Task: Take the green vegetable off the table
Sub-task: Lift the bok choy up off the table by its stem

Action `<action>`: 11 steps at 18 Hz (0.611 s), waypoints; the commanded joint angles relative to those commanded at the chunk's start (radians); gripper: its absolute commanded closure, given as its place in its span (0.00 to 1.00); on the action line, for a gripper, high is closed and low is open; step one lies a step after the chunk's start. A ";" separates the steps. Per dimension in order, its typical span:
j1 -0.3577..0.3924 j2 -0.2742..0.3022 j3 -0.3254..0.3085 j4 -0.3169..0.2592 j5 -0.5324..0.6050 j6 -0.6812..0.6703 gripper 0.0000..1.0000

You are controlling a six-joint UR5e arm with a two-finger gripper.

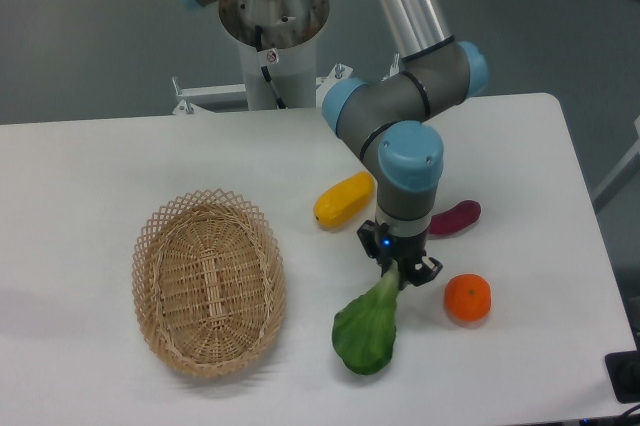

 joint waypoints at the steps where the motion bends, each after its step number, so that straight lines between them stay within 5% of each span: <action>1: 0.017 0.006 0.015 -0.011 -0.023 0.008 0.67; 8: 0.163 0.115 0.080 -0.199 -0.158 0.170 0.67; 11: 0.198 0.152 0.078 -0.232 -0.169 0.190 0.67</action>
